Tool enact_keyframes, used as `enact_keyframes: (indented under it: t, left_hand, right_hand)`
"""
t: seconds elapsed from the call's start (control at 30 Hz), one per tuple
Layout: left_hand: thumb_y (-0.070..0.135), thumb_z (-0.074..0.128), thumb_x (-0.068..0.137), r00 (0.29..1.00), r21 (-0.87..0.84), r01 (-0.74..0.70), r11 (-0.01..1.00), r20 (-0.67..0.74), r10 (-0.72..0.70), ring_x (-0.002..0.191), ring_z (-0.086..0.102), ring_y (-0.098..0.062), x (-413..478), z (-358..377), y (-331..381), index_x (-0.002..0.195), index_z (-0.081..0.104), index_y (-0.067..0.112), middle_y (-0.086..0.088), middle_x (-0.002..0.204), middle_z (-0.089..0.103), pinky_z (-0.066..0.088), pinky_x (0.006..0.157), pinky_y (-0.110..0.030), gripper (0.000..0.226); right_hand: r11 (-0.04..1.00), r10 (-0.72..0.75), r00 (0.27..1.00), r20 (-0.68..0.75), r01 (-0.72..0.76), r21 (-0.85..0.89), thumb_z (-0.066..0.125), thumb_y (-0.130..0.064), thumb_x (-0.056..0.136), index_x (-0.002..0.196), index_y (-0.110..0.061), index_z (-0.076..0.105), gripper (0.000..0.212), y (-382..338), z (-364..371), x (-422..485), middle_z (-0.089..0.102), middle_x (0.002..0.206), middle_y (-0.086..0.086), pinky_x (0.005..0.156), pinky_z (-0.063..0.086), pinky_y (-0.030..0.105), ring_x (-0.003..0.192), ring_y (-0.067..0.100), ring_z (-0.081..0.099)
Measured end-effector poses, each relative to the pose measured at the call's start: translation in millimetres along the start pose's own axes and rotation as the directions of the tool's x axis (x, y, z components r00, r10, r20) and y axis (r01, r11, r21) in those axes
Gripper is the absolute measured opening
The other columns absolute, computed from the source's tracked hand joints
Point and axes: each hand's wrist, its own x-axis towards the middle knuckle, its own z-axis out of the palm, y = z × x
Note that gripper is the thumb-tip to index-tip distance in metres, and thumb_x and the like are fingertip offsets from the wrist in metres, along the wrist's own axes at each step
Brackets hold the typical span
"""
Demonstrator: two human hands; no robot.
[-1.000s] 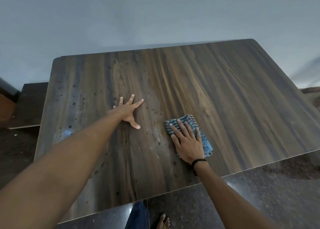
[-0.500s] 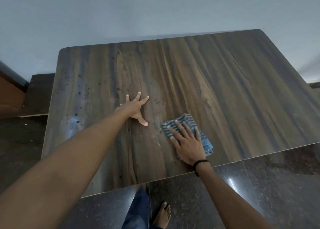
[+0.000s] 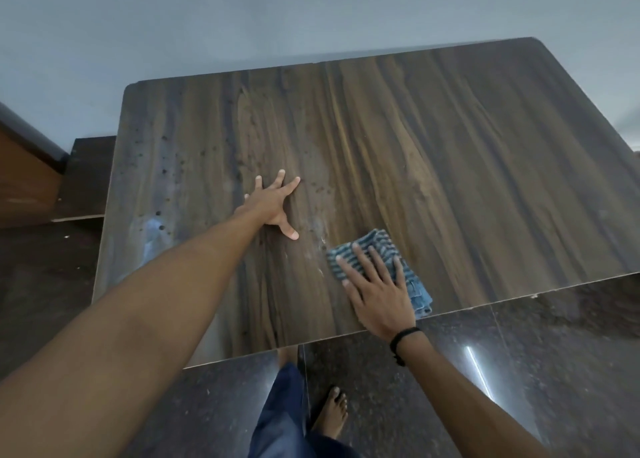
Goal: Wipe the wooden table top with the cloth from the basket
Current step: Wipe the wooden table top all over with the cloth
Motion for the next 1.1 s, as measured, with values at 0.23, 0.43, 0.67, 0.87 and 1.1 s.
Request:
enact_keyframes:
  t: [0.23, 0.43, 0.67, 0.87, 1.1]
  left_hand:
    - [0.051, 0.095, 0.055, 1.000, -0.004, 0.006, 1.000, -0.023, -0.006, 0.150, -0.019, -0.043, 0.2, 1.4, -3.5, 0.156, -0.009, 0.048, 0.013, 0.165, -0.023, 0.015, 0.117, -0.069, 0.145]
    - [0.053, 0.094, 0.055, 1.000, -0.004, 0.000, 1.000, -0.017, 0.000, 0.150, -0.019, -0.044, 1.1, 4.2, -4.4, 0.156, -0.009, 0.047, 0.012, 0.165, -0.023, 0.015, 0.117, -0.069, 0.144]
    - [0.055, 0.092, 0.057, 1.000, 0.002, -0.012, 1.000, 0.010, 0.012, 0.149, -0.022, -0.044, 3.8, 2.6, -6.5, 0.156, -0.013, 0.046, 0.012, 0.164, -0.027, 0.013, 0.117, -0.071, 0.145]
    - [0.052, 0.093, 0.059, 0.998, -0.064, 0.035, 0.997, -0.049, -0.038, 0.149, -0.023, -0.044, 8.8, -10.2, -13.9, 0.156, -0.015, 0.046, 0.011, 0.163, -0.030, 0.005, 0.115, -0.071, 0.145]
    - [0.060, 0.090, 0.056, 0.993, -0.059, 0.114, 0.992, 0.037, -0.112, 0.146, -0.028, -0.046, 22.6, -20.8, -37.9, 0.154, -0.021, 0.045, 0.007, 0.159, -0.039, 0.001, 0.114, -0.071, 0.149]
  right_hand:
    - [0.989, 0.145, 0.989, -0.041, -0.144, 0.019, 0.011, -0.055, 0.105, 0.156, -0.053, 0.001, 0.052, -7.4, 9.0, -24.1, -0.011, 0.166, -0.017, 0.122, -0.012, 0.054, 0.154, 0.015, -0.012]
    - [0.996, 0.089, 0.996, -0.017, -0.089, 0.017, 0.013, -0.057, 0.105, 0.153, -0.058, 0.003, 0.049, 16.8, 1.2, -17.3, -0.007, 0.164, -0.022, 0.123, -0.011, 0.050, 0.155, 0.011, -0.006]
    - [0.992, -0.121, 0.992, 0.044, 0.122, -0.017, 0.003, -0.056, 0.104, 0.157, -0.051, 0.007, 0.053, -26.0, 7.4, -22.3, -0.001, 0.168, -0.012, 0.122, -0.003, 0.060, 0.155, 0.019, -0.001]
    - [0.992, 0.110, 0.994, -0.012, -0.110, 0.055, 0.013, -0.056, 0.105, 0.158, -0.047, 0.000, 0.055, 2.0, -16.3, 60.3, -0.006, 0.166, -0.019, 0.123, -0.009, 0.054, 0.155, 0.012, -0.007]
    - [0.922, -0.372, 0.924, 0.082, 0.379, -0.080, 0.015, -0.055, 0.107, 0.160, -0.041, 0.010, 0.055, -2.1, -7.7, 34.1, 0.006, 0.167, -0.017, 0.124, -0.001, 0.053, 0.155, 0.012, 0.002]
